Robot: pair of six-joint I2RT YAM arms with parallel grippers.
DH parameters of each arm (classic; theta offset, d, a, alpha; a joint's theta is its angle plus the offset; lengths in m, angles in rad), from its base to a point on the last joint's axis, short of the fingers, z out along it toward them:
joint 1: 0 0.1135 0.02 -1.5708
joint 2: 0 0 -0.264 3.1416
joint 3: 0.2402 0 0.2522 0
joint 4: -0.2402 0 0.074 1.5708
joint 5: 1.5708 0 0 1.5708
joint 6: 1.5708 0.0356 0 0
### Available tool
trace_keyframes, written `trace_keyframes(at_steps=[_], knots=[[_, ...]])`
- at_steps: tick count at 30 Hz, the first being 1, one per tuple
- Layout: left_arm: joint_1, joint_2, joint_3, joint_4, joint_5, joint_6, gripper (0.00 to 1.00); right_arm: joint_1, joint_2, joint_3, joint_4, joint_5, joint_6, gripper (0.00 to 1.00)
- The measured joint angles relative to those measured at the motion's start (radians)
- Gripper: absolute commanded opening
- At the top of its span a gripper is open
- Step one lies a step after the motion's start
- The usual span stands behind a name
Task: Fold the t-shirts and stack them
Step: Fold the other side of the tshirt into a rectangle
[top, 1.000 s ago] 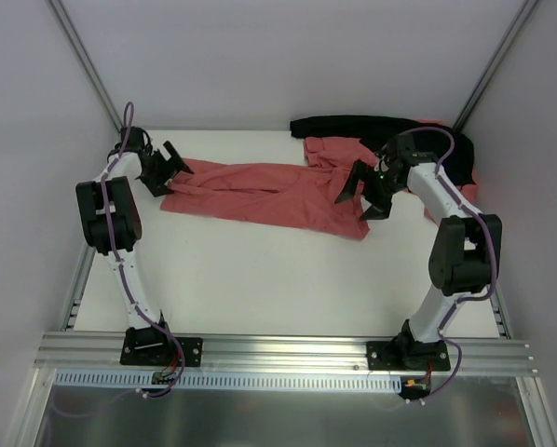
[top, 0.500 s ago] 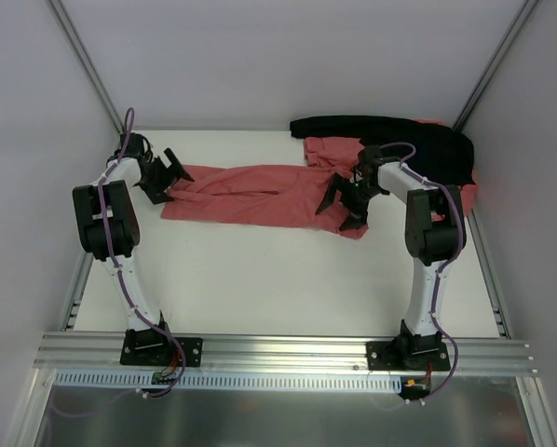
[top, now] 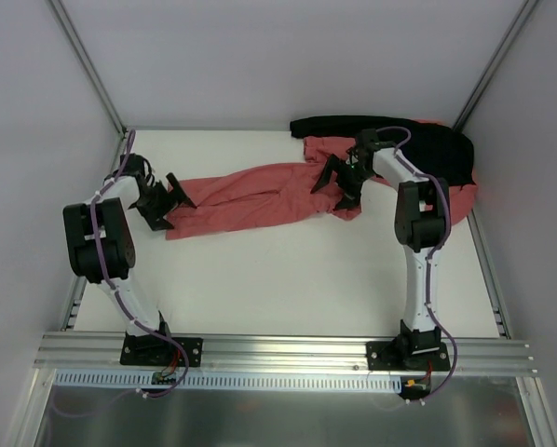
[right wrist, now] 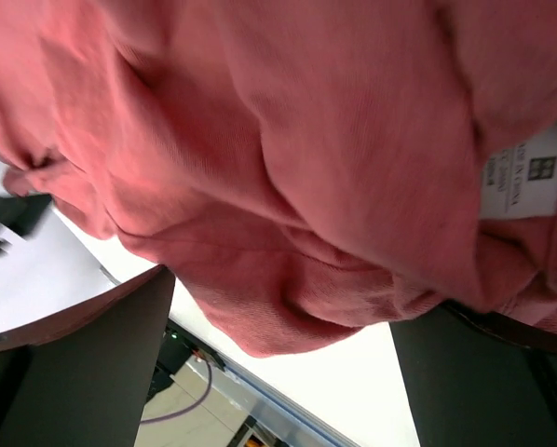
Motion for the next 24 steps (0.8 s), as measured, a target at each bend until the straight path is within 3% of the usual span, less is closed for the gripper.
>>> trace_keyframes(at_steps=[8, 14, 18, 24], knots=[[-0.072, -0.243, -0.25, -0.046, 0.007, -0.035, 0.99, -0.034, 0.089, 0.141, 0.002, -0.036, 0.041, 1.0], [-0.146, -0.444, -0.381, -0.064, 0.006, -0.077, 0.99, -0.046, 0.092, 0.132, 0.029, -0.061, 0.058, 1.0], [-0.144, -0.536, -0.33, -0.06, -0.011, -0.077, 0.99, -0.052, 0.018, 0.011, 0.085, -0.067, 0.058, 0.99], [-0.144, -0.483, -0.146, 0.008, -0.024, -0.029, 0.99, -0.064, -0.123, -0.087, 0.032, -0.051, 0.031, 1.0]])
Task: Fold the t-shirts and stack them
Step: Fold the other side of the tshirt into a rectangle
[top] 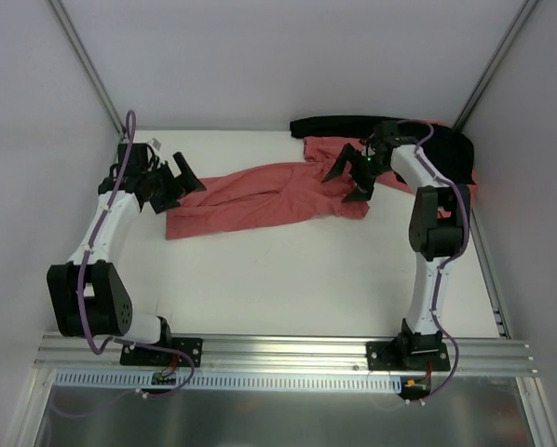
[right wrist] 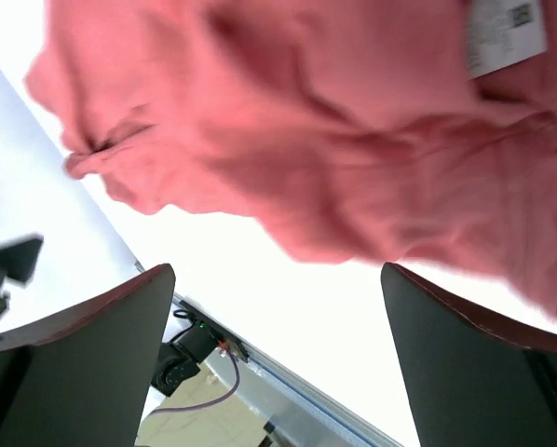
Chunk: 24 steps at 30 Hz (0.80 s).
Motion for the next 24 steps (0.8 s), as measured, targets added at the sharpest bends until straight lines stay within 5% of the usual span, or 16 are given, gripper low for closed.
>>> trace_keyframes(at_steps=[11, 24], knots=[[0.0, 0.323, 0.224, 0.075, 0.013, 0.103, 0.99, -0.014, -0.111, 0.294, -0.129, -0.005, -0.039, 1.0], [0.0, 0.553, 0.34, 0.095, 0.023, 0.123, 0.99, -0.015, 0.097, 0.241, -0.121, -0.024, -0.032, 0.99]])
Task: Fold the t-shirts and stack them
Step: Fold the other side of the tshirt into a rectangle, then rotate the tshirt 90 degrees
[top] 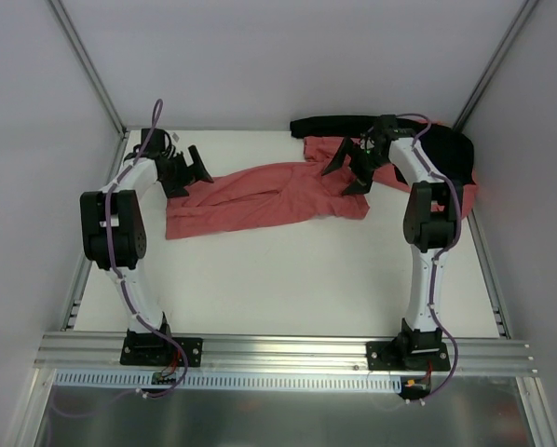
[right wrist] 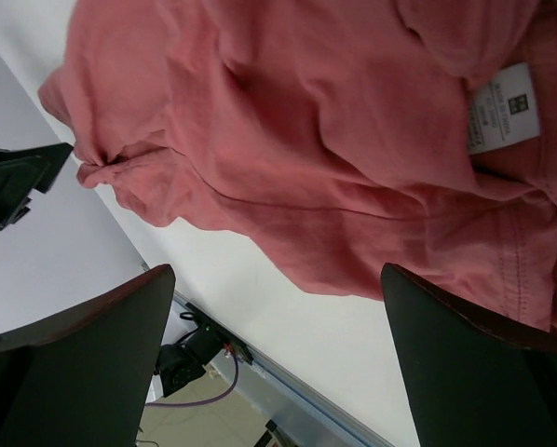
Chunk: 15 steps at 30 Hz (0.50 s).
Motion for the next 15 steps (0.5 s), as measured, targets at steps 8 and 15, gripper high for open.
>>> trace_keyframes(at_steps=[8, 15], knots=[[0.0, 0.089, 0.061, -0.036, -0.036, 0.006, 0.99, 0.0, 0.003, -0.062, 0.023, 0.0, 0.002, 0.99], [0.0, 0.103, 0.038, -0.051, -0.075, 0.024, 0.99, 0.0, 0.003, -0.062, 0.035, -0.008, 0.005, 0.99]])
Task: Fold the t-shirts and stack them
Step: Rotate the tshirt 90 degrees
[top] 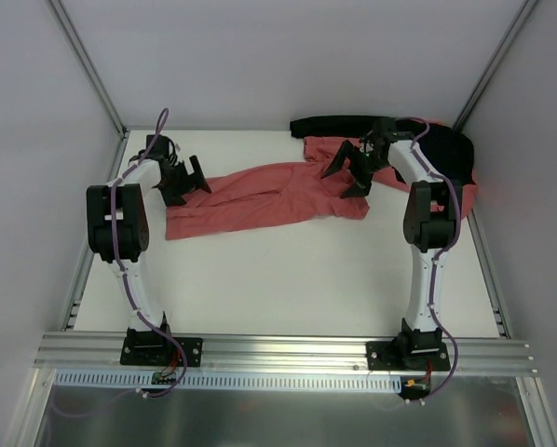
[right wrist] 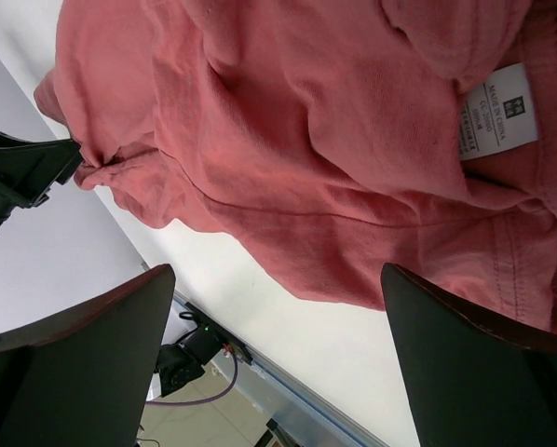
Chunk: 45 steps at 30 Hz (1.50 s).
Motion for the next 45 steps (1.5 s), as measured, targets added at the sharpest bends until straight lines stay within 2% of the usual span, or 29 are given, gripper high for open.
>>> trace_keyframes(at_steps=[5, 19, 22, 30, 38, 45], knots=[[0.0, -0.009, -0.024, 0.009, -0.008, 0.006, 0.99, 0.0, 0.013, 0.002, 0.015, -0.005, 0.003, 1.0], [0.0, -0.147, -0.217, 0.034, -0.03, 0.041, 0.99, 0.001, 0.1, 0.024, 0.023, -0.008, 0.012, 0.99], [0.0, -0.187, -0.269, 0.031, -0.029, 0.037, 0.99, 0.004, 0.134, 0.075, 0.013, -0.016, 0.028, 0.99], [0.0, -0.367, -0.48, 0.0, -0.016, 0.017, 0.99, 0.032, 0.27, 0.292, 0.042, -0.048, 0.1, 1.0], [-0.007, -0.603, -0.7, -0.062, 0.025, -0.027, 0.99, 0.067, 0.332, 0.344, 0.178, -0.113, 0.21, 1.0], [-0.071, -0.747, -0.779, -0.123, 0.053, -0.079, 0.99, 0.1, 0.389, 0.385, 0.333, -0.163, 0.324, 1.0]])
